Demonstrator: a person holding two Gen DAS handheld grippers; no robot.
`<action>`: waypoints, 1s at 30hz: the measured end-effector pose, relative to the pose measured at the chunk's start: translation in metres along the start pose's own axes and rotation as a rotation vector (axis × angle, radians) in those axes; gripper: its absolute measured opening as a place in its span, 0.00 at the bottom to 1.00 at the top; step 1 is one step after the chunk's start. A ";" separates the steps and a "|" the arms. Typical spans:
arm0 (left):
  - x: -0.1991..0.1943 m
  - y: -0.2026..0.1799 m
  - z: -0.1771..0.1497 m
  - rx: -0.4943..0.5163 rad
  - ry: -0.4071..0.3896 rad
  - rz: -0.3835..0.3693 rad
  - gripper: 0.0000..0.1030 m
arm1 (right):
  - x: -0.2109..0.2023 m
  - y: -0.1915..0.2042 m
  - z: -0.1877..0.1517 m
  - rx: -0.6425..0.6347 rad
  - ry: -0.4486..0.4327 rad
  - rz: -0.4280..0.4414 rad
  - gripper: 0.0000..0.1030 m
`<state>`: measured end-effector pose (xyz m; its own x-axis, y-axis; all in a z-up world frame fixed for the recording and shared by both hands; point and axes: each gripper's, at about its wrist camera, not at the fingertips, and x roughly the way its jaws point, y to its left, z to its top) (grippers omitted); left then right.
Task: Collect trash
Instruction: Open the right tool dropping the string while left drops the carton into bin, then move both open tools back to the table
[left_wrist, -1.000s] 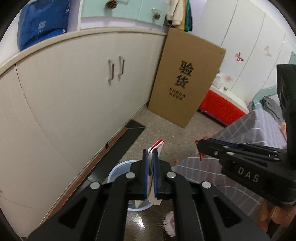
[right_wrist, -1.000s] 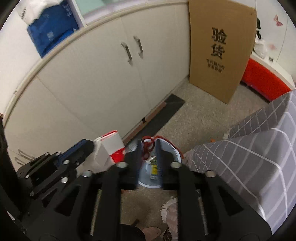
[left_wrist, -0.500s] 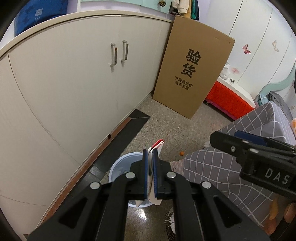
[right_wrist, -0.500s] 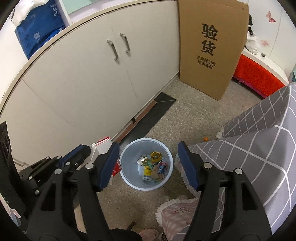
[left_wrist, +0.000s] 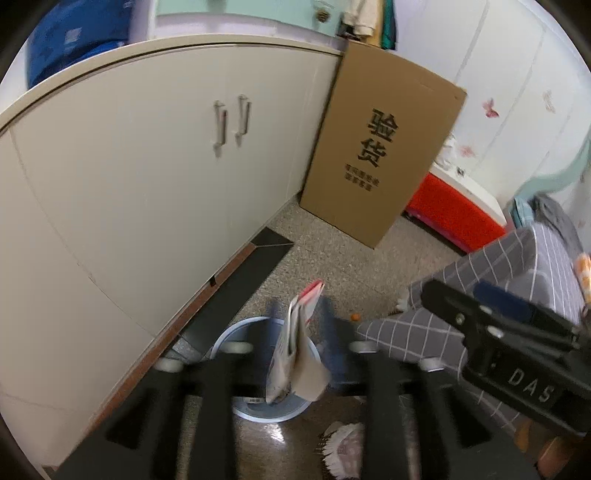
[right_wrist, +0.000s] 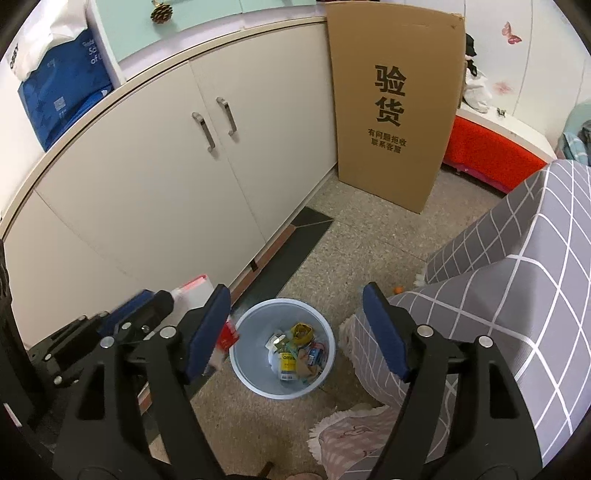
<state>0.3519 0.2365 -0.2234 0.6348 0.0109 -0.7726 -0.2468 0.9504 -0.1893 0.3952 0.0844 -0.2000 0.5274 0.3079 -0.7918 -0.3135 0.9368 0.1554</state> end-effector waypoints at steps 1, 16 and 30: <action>-0.001 0.001 0.000 -0.010 -0.008 0.019 0.52 | -0.001 -0.002 0.001 0.013 -0.005 0.002 0.72; -0.015 0.011 -0.005 -0.017 0.001 0.059 0.64 | -0.002 0.005 -0.001 0.012 0.033 0.050 0.73; -0.103 -0.025 0.006 -0.100 -0.103 -0.009 0.75 | -0.123 -0.035 -0.001 0.086 -0.137 0.097 0.75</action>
<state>0.2970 0.2135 -0.1353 0.7074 0.0396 -0.7057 -0.3098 0.9148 -0.2592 0.3408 0.0132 -0.1083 0.6022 0.4116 -0.6841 -0.3028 0.9106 0.2814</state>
